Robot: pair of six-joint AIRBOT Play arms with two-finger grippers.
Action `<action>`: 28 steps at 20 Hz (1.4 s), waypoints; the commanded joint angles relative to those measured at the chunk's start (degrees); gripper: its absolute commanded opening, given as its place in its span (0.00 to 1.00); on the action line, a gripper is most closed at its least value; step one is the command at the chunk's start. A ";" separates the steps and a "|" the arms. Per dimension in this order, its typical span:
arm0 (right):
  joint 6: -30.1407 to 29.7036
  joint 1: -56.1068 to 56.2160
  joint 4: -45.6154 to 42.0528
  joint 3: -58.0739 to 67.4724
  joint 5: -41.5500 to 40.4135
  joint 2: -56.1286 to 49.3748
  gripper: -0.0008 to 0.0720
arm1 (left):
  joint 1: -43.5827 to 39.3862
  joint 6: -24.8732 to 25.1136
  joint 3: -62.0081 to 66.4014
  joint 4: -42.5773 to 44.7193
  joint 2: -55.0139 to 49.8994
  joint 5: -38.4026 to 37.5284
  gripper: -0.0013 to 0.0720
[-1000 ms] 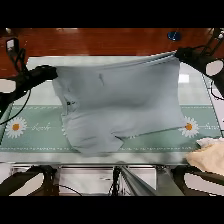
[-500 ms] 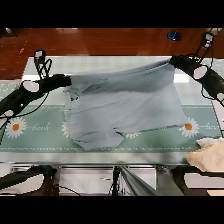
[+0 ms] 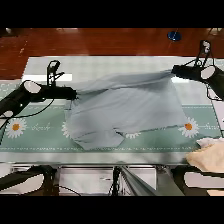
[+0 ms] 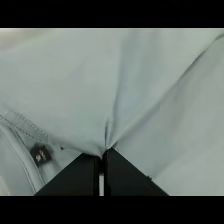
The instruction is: Fold the shirts.
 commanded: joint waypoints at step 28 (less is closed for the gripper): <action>3.78 -13.86 -26.27 -0.81 33.86 11.30 0.75 | 23.23 -13.05 -11.13 11.89 22.23 -43.71 1.00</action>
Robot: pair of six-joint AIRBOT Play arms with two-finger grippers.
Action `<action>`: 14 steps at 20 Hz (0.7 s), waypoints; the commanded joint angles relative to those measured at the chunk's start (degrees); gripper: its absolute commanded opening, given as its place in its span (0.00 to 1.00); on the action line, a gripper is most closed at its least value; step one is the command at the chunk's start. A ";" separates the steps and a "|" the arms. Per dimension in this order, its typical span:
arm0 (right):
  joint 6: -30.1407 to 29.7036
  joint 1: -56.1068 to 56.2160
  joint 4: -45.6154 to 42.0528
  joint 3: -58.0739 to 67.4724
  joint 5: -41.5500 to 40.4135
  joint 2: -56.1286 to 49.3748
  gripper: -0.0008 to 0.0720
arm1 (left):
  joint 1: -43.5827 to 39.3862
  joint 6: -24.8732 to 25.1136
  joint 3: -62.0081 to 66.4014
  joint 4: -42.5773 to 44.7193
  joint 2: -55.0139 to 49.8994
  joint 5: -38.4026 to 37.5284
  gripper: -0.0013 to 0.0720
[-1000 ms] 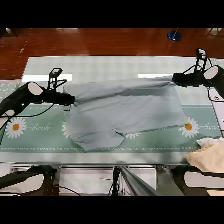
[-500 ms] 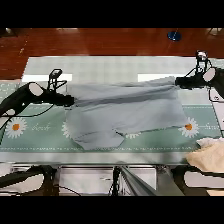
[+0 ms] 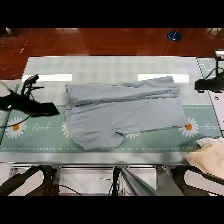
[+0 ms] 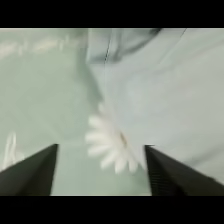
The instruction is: Fold the shirts.
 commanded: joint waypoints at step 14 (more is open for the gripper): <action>-8.68 -10.73 19.54 -1.55 8.13 1.44 0.83 | 9.16 -3.45 -26.99 -18.93 18.27 -13.90 1.00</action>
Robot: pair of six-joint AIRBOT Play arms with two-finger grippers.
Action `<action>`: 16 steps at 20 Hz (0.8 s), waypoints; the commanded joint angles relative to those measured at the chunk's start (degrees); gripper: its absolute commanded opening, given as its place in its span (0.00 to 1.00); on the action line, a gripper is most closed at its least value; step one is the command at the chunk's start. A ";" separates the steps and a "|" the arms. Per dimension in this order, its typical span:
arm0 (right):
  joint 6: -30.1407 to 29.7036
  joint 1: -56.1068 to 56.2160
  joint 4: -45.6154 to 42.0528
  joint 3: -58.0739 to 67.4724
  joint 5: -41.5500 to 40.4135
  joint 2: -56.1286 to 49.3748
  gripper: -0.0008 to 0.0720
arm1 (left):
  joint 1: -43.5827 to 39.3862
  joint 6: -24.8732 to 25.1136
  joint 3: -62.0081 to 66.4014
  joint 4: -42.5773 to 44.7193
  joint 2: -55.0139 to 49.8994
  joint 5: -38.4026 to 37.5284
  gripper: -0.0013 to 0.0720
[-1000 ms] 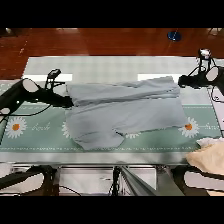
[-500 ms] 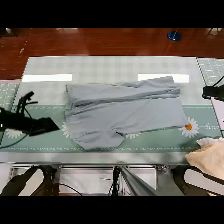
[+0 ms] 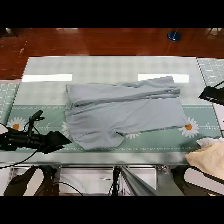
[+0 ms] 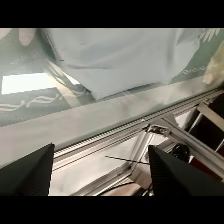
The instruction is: Fold the shirts.
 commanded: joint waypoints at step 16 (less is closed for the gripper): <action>-0.42 -0.13 -0.94 -0.04 1.09 0.04 0.83 | -23.50 -7.04 -0.85 -2.19 -18.93 32.87 0.48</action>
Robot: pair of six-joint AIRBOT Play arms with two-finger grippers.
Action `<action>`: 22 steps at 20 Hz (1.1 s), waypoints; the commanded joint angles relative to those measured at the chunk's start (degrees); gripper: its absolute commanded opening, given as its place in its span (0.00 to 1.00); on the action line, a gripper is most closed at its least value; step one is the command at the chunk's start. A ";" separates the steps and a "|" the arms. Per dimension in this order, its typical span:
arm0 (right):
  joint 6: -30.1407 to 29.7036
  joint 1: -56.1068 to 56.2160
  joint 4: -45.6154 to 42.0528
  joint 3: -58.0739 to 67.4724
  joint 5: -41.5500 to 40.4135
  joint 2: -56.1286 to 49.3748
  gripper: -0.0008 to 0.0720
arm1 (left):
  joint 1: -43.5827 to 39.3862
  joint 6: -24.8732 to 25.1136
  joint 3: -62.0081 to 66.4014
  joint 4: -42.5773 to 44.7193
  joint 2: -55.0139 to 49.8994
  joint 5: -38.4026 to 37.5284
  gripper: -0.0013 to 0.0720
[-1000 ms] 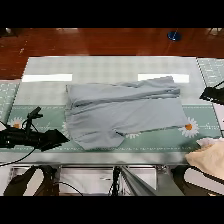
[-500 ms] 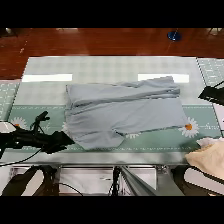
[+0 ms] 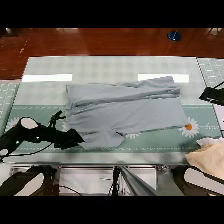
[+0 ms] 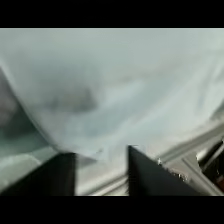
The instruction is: Fold the shirts.
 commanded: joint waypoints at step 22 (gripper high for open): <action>-11.80 -10.95 15.02 -3.41 21.64 -12.22 0.74 | -0.87 10.16 -0.07 0.85 -5.55 3.67 0.06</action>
